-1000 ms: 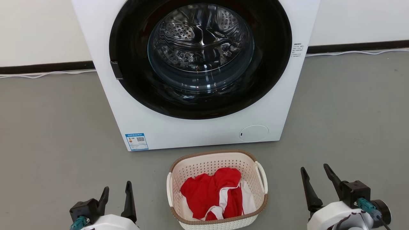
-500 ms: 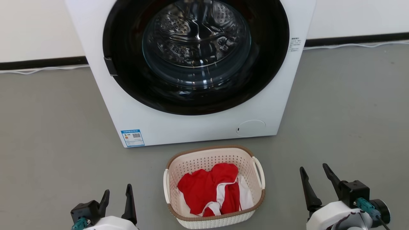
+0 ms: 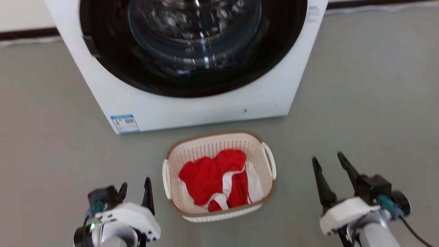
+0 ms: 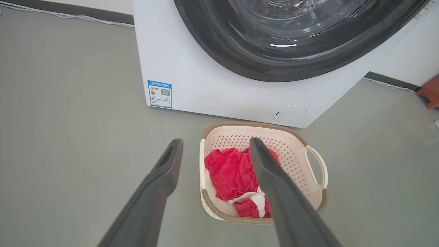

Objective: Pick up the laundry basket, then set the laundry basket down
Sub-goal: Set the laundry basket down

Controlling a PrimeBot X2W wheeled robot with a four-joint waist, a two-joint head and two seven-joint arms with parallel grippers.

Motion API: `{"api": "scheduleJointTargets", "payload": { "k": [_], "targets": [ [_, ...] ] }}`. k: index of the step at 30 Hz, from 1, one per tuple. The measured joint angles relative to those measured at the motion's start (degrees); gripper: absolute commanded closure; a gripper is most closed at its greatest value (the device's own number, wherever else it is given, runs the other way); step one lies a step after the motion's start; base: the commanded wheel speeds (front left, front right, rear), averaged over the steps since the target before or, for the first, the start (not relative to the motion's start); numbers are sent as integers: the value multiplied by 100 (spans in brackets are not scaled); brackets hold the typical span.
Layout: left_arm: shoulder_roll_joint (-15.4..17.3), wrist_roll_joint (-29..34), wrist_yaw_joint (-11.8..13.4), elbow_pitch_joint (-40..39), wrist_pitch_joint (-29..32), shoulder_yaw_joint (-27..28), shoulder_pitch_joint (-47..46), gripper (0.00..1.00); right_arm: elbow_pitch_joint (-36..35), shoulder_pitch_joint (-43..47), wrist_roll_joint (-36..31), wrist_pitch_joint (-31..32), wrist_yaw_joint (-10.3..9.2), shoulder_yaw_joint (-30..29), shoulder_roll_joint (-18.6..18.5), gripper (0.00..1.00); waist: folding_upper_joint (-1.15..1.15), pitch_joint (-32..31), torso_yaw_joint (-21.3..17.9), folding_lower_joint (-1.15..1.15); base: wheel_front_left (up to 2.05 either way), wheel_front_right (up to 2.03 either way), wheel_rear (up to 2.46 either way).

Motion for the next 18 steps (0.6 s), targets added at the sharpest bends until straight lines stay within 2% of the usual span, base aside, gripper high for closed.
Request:
{"api": "scheduleJointTargets", "payload": {
  "k": [8, 18],
  "targets": [
    [-4, -49, -1, 890, 346, -35, -906, 0, -216, -380, 54, 0, 0, 125, 32, 0, 0, 649, -185, 0, 0, 0, 0],
    [155, -51, 53, 2059, 542, -32, -2086, 0, -500, -902, 109, 0, 0, 265, 83, 0, 0, 1680, -518, 0, 0, 0, 0]
  ]
}}
